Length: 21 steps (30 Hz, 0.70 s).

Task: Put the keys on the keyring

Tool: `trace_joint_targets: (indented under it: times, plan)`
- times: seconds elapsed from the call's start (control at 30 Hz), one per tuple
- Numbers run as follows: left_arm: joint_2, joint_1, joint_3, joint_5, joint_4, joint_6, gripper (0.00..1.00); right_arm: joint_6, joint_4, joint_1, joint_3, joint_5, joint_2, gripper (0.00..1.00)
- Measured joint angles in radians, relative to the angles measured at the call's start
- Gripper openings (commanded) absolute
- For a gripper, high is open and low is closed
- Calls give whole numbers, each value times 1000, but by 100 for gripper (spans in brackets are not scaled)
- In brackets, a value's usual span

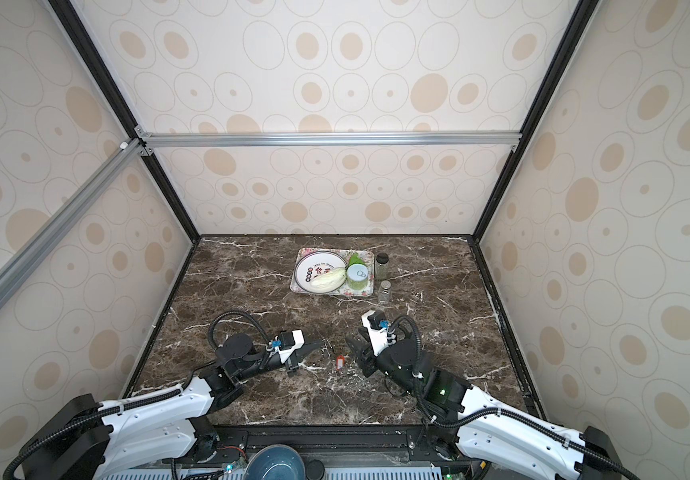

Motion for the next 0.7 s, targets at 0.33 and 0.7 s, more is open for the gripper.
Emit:
trace_joint_targets:
  times: [0.33, 0.7]
  plan:
    - [-11, 0, 0, -4, 2, 0, 0, 0, -47, 0, 29, -5, 151, 44]
    - [-34, 0, -3, -4, 3, 0, 0, -6, -20, 3, 29, -91, 125, 44]
